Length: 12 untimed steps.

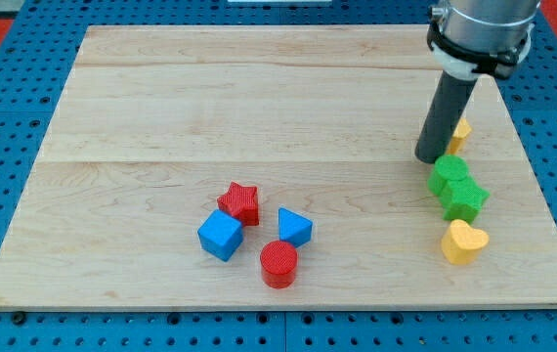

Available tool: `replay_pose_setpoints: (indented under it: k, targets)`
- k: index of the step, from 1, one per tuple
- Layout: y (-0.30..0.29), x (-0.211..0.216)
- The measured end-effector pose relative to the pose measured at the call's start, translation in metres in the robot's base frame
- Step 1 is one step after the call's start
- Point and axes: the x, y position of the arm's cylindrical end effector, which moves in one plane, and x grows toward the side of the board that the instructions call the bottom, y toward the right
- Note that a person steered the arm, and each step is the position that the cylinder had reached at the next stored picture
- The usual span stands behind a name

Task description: Push yellow hexagon into green circle

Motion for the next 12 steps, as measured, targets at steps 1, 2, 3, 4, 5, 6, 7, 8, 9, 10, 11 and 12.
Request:
replay_pose_setpoints:
  k: [1, 2, 3, 4, 5, 6, 7, 8, 9, 10, 11, 12]
  targets:
    - [-0.005, 0.017]
    - [-0.031, -0.024]
    - [0.000, -0.063]
    - [0.062, -0.053]
    - [0.060, -0.022]
    - [0.059, -0.001]
    - [0.050, -0.008]
    - [0.099, -0.019]
    - [0.146, 0.017]
    - [0.087, 0.015]
    - [0.091, -0.011]
    - [0.092, 0.022]
